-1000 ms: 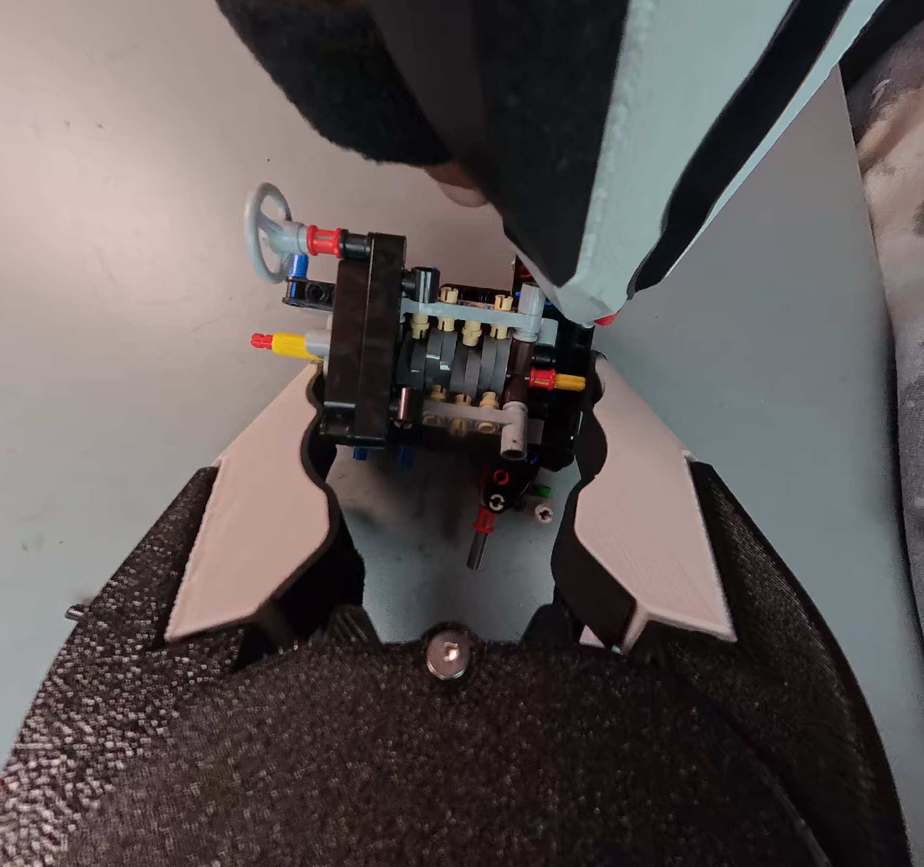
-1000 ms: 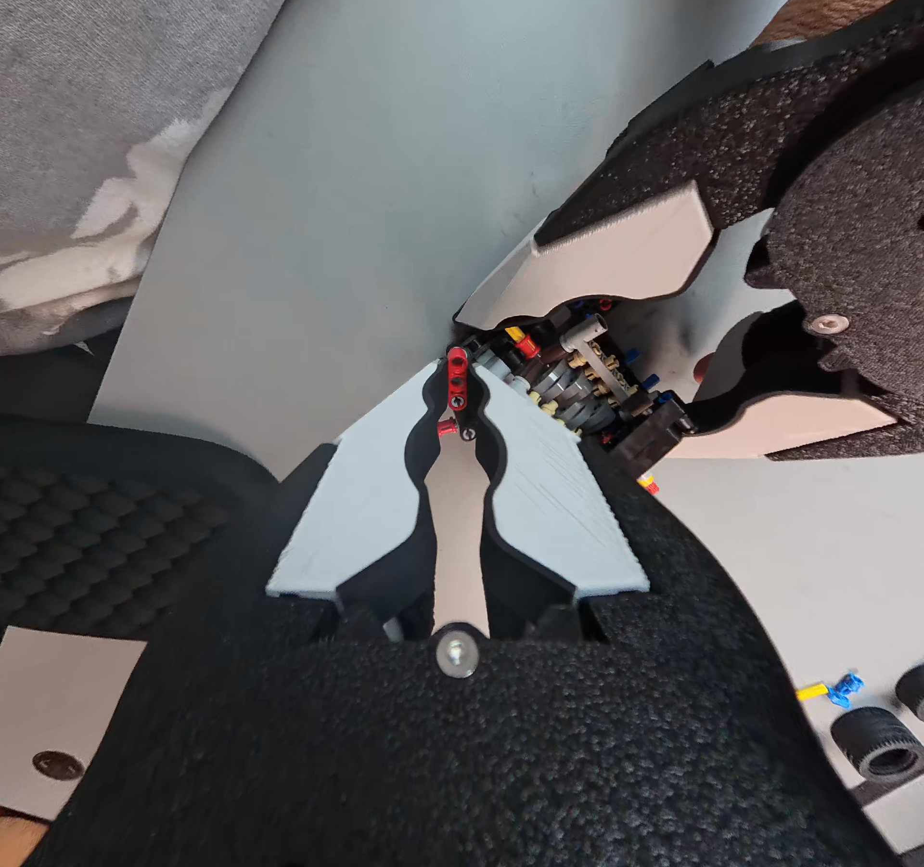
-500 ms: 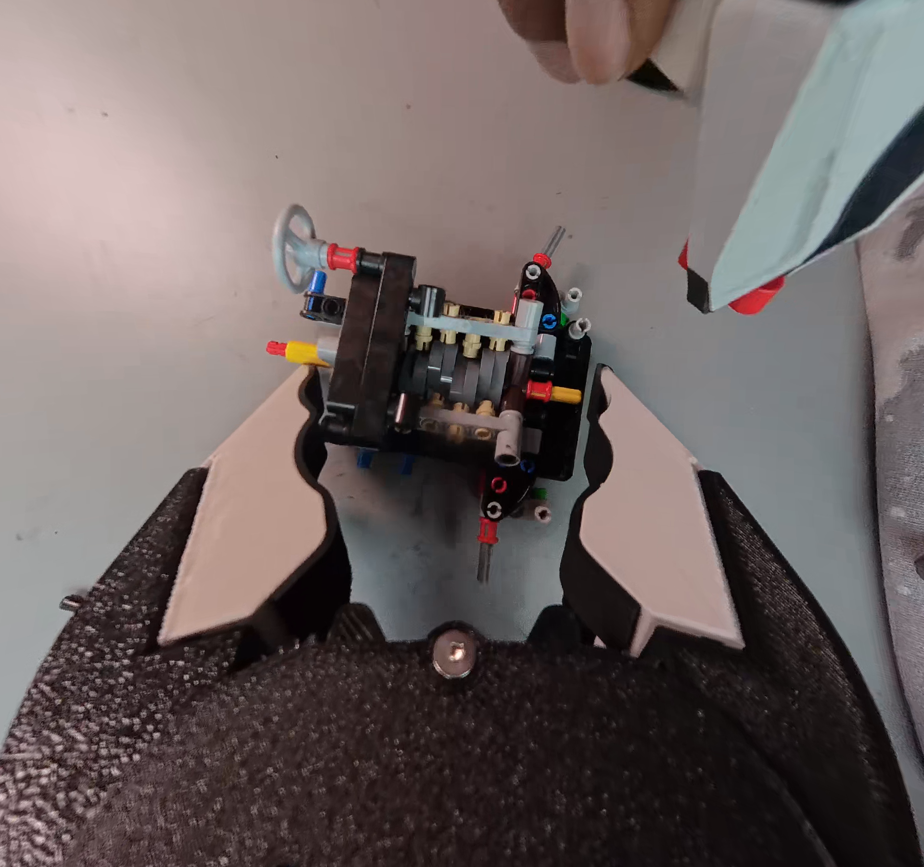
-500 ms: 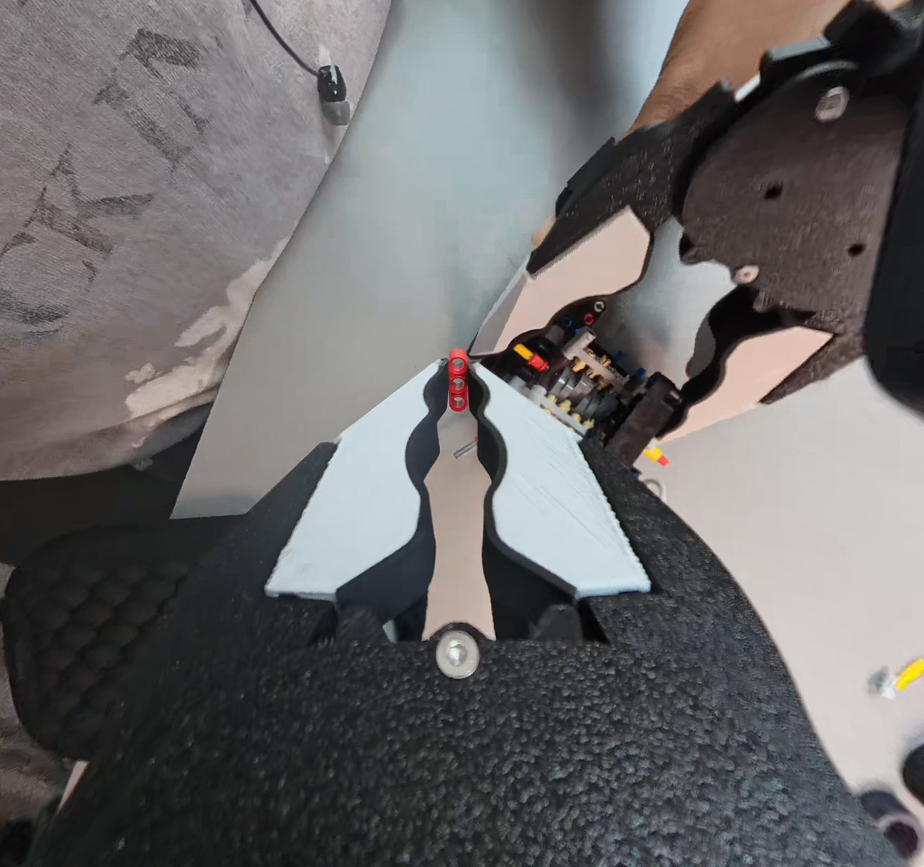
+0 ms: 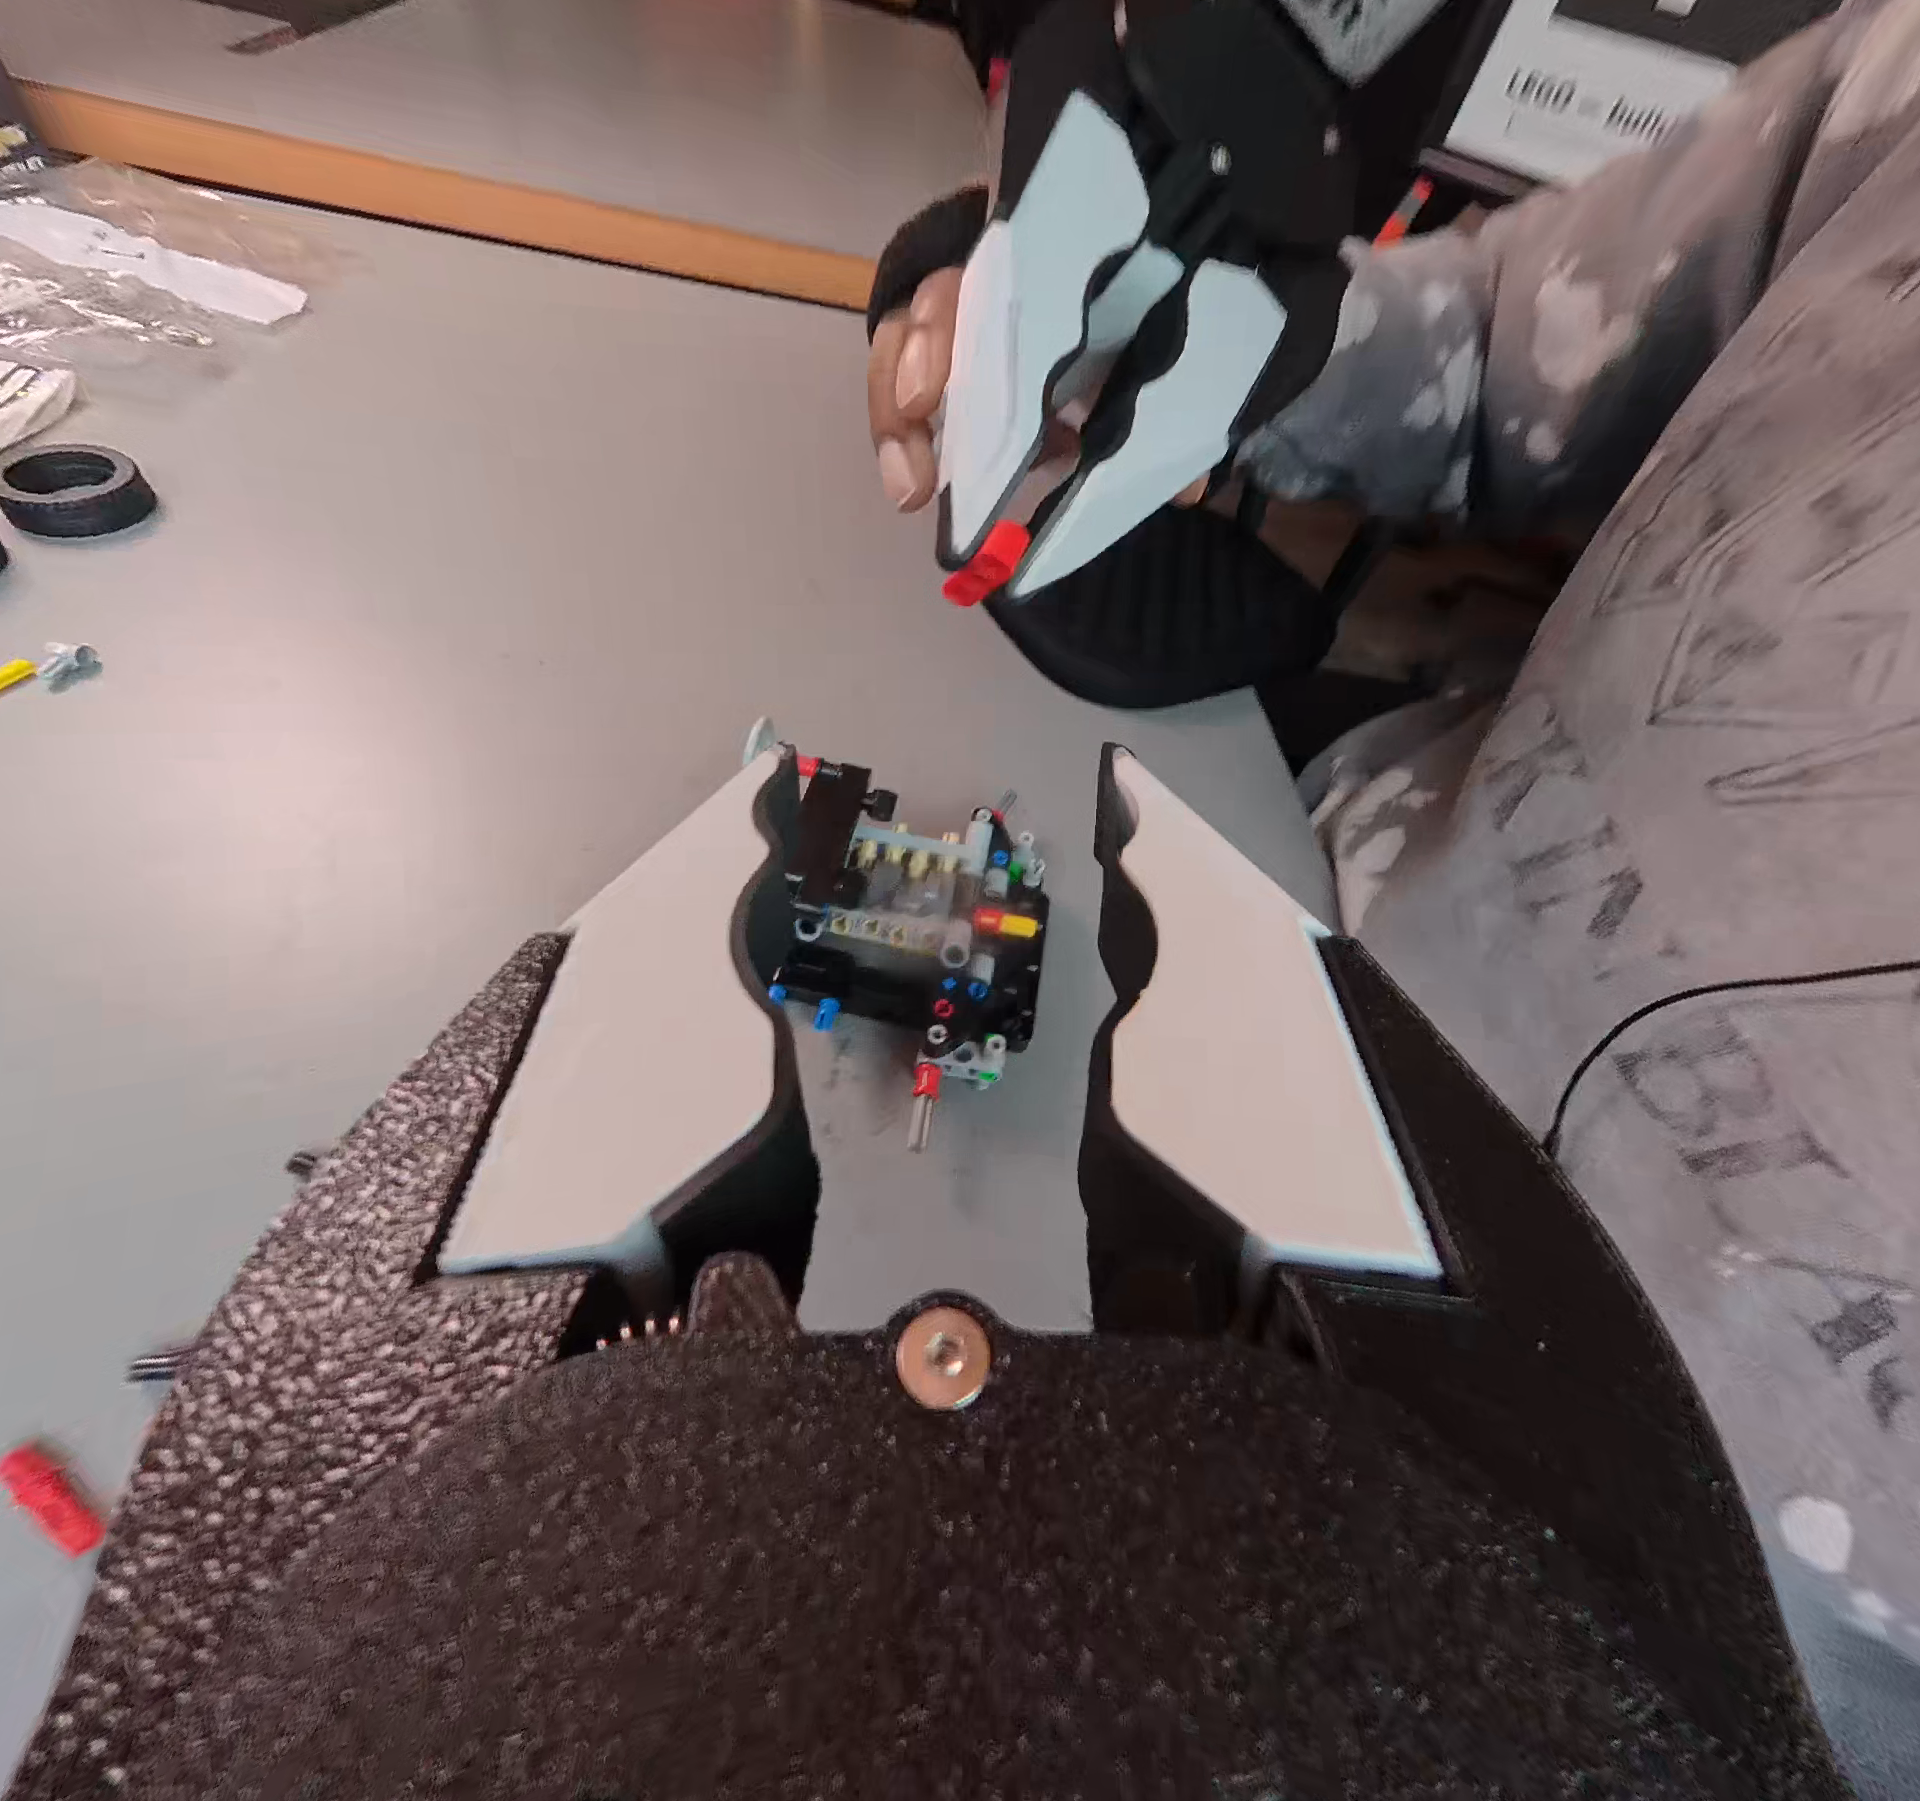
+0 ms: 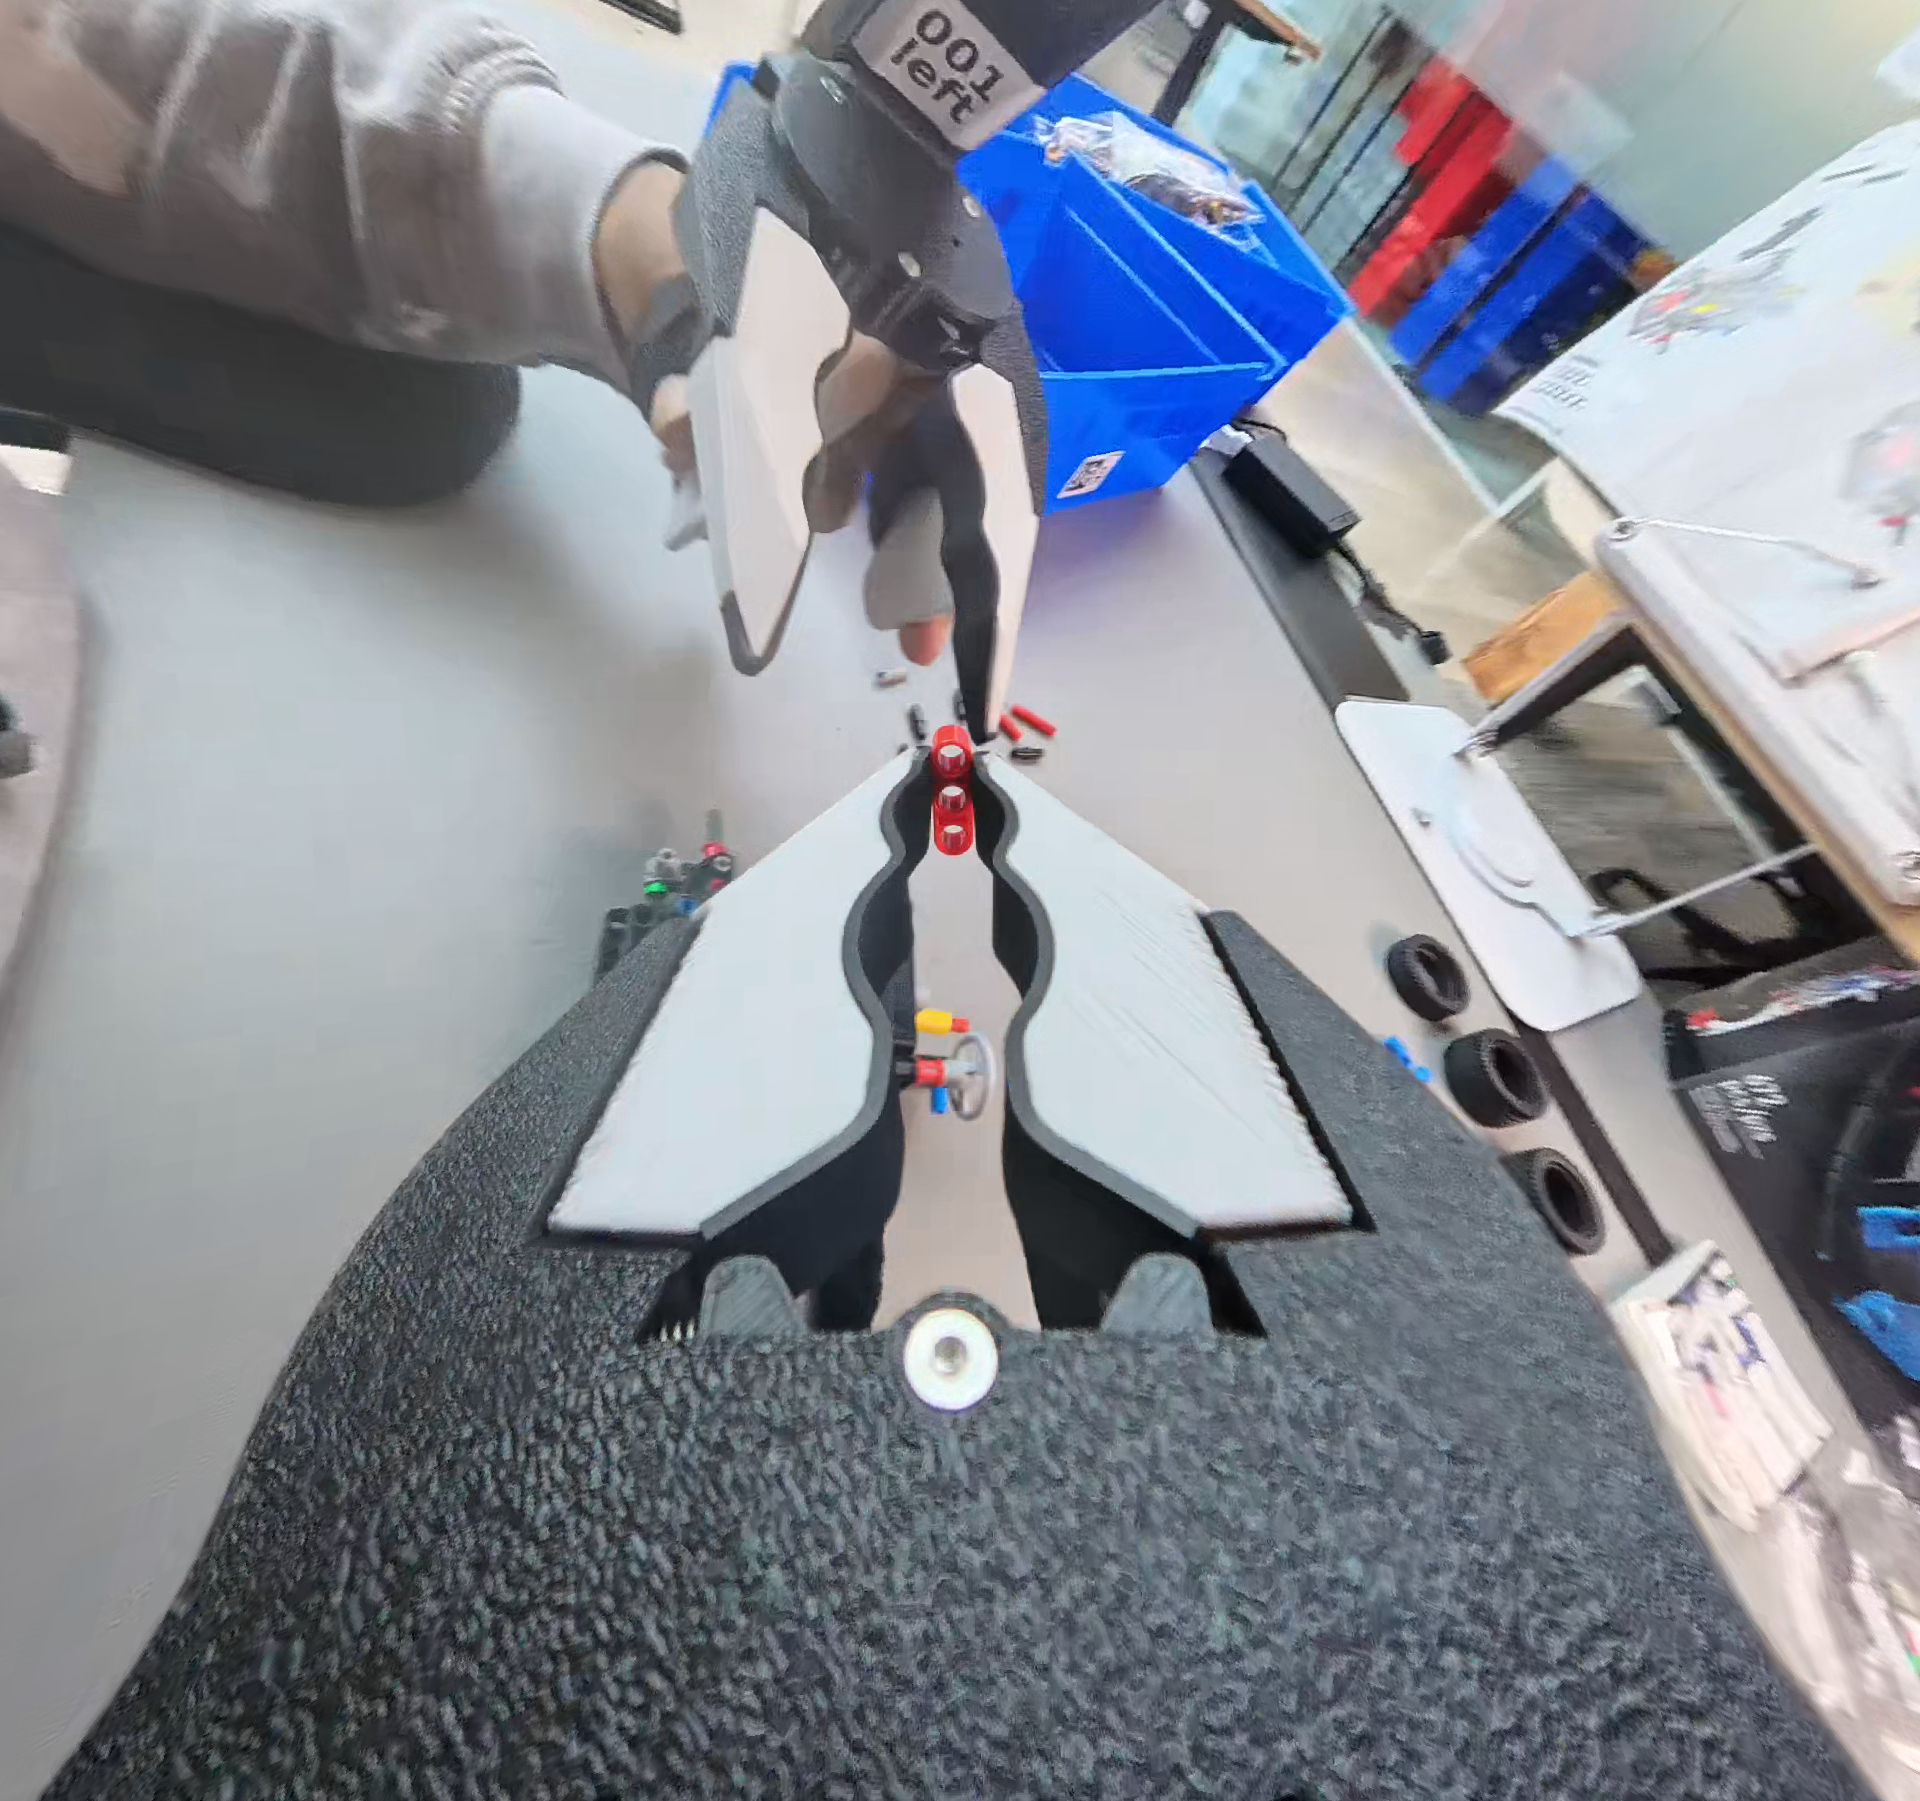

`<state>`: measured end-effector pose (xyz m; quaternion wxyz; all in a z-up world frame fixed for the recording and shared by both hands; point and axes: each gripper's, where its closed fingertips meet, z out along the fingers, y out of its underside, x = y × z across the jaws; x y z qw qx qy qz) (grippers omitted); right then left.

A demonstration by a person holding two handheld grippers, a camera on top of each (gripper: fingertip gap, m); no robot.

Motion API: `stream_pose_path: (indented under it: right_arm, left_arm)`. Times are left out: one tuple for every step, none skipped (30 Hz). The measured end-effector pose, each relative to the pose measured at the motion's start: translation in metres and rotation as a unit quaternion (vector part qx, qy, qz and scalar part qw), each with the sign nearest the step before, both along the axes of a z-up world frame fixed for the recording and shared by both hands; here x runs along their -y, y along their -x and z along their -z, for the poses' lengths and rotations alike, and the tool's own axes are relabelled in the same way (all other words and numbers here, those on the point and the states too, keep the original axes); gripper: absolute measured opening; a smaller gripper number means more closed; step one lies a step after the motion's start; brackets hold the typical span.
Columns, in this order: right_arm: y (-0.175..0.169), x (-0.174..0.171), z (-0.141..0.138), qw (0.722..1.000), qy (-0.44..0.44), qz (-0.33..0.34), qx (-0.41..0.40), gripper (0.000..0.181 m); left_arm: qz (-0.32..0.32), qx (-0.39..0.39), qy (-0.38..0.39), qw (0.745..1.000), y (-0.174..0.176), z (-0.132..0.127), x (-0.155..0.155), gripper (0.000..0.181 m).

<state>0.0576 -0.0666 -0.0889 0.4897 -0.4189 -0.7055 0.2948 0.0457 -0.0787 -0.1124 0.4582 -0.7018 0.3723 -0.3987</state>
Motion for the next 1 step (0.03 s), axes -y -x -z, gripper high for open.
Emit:
stream_pose_path:
  right_arm:
    - [0.0046,-0.0042,0.0012,0.999,-0.03,0.015,-0.009,0.007]
  left_arm:
    - [-0.008,0.03,0.015,0.999,0.0001,-0.0046,0.0013,0.055]
